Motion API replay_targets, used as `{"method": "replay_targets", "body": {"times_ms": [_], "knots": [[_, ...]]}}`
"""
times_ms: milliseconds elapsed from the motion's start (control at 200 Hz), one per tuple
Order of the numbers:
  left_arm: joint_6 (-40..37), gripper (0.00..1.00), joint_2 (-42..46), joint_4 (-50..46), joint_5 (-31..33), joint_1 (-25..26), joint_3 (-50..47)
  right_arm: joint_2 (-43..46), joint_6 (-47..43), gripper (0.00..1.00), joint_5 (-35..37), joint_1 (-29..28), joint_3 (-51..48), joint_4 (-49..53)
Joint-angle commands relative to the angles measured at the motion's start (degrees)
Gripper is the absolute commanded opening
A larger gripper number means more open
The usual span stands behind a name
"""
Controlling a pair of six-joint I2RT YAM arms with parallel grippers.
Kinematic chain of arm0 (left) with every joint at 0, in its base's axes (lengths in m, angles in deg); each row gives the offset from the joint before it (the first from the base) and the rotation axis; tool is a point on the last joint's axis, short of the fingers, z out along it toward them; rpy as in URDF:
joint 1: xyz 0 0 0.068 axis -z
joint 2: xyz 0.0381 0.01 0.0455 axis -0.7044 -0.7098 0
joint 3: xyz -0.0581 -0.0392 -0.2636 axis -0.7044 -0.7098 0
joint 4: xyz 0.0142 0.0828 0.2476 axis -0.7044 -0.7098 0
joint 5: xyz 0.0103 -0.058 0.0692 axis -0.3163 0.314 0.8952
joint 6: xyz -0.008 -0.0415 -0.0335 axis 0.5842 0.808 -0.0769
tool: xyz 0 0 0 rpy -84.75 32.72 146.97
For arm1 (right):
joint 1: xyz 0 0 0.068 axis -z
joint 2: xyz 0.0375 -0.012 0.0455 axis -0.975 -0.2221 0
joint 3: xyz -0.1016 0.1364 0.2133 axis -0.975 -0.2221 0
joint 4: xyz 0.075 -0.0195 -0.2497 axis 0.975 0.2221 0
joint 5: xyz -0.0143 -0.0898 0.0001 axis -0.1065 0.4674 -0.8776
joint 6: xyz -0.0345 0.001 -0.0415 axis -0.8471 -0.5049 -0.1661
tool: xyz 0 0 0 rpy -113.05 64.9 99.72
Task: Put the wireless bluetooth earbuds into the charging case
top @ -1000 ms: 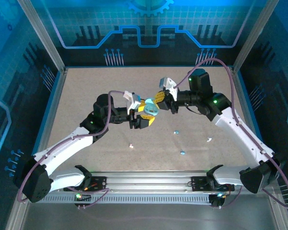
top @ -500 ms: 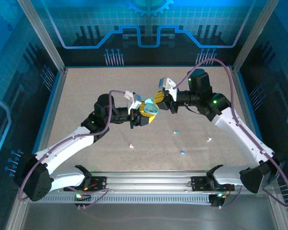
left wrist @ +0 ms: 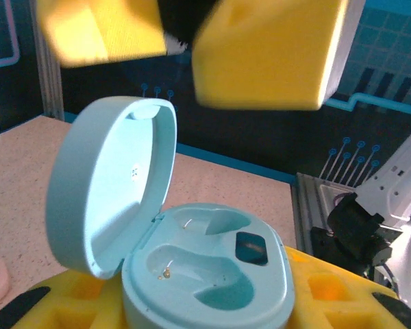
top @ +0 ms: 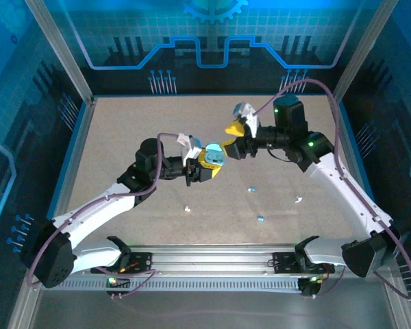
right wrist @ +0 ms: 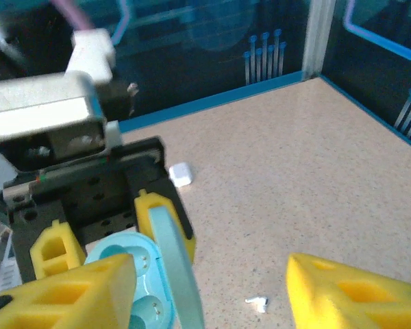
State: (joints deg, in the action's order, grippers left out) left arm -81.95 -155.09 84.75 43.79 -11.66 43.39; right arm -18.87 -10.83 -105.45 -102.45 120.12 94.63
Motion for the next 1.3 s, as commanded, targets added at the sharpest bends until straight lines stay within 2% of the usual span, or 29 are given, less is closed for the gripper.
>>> {"method": "replay_targets", "body": {"times_ms": [0,95,160,260,360,460,630,720,790,950,1296], "knots": [[-0.26,0.31,-0.70,7.43,3.36,0.10,-2.28,4.18,15.96,0.68,4.64,3.16,2.59,-1.06],[0.69,0.31,-1.25,11.54,5.93,0.03,-4.19,6.00,26.97,0.71,16.99,6.12,1.71,5.87],[1.01,0.31,-1.39,13.87,7.49,0.00,-5.42,6.76,32.23,0.69,21.96,9.16,-0.68,12.41],[1.99,0.31,-1.29,17.27,9.08,-0.17,-7.25,7.55,39.01,0.63,23.09,14.59,-7.98,18.89],[3.09,0.31,-1.05,19.85,9.86,-0.35,-8.19,6.87,41.57,0.56,19.78,16.37,-16.69,19.30],[3.38,0.31,-0.28,20.07,10.36,-0.44,-8.45,4.04,42.84,0.53,19.19,15.96,-22.39,19.12],[3.25,0.31,1.57,19.57,11.24,-0.52,-8.99,-0.48,45.85,0.52,17.78,13.35,-31.24,11.98],[3.08,0.31,2.49,18.71,11.52,-0.53,-8.99,-3.45,46.65,0.52,17.94,11.11,-32.65,10.23],[2.95,0.31,3.26,17.89,11.57,-0.52,-8.81,-4.77,46.98,0.53,20.73,8.94,-32.88,11.56],[2.58,0.31,4.46,16.82,11.74,-0.55,-8.73,-4.91,47.50,0.54,24.59,6.48,-35.57,12.31],[2.79,0.31,4.97,16.30,11.44,-0.52,-8.77,-2.02,50.37,0.57,25.21,4.98,-40.33,12.00]]}}
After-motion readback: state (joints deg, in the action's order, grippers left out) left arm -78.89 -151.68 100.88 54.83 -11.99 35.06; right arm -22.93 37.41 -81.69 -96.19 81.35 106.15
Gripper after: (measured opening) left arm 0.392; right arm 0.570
